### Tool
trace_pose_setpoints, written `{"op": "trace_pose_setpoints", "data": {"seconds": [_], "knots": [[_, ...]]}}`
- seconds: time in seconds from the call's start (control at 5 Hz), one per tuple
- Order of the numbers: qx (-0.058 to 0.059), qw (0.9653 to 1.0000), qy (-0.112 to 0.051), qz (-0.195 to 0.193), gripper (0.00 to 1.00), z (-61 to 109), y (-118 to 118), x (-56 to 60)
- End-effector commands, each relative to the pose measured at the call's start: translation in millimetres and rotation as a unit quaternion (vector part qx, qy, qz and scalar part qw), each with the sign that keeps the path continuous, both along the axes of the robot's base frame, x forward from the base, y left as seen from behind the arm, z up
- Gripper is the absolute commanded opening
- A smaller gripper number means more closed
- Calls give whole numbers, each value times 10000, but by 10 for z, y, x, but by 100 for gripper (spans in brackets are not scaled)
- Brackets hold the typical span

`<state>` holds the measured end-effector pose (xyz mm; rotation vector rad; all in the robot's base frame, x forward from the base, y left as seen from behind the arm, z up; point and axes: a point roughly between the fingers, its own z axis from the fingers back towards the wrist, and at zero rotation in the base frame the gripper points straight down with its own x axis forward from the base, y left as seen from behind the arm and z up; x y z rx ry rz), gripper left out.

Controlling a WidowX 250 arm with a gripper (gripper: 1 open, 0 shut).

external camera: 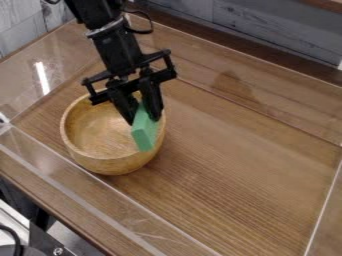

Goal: Put the green block in the brown bowl

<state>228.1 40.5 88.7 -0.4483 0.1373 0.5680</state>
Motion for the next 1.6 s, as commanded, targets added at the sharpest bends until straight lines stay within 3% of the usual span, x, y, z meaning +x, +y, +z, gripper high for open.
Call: {"op": "trace_pose_setpoints", "data": {"seconds": [0.0,0.6,1.4], "knots": [[86,9996,-256,-8,0,85,67,105],[116,9997,-233,-29,0,5,120,216],[155,9999,-49,5,0,-146,338,239]]}}
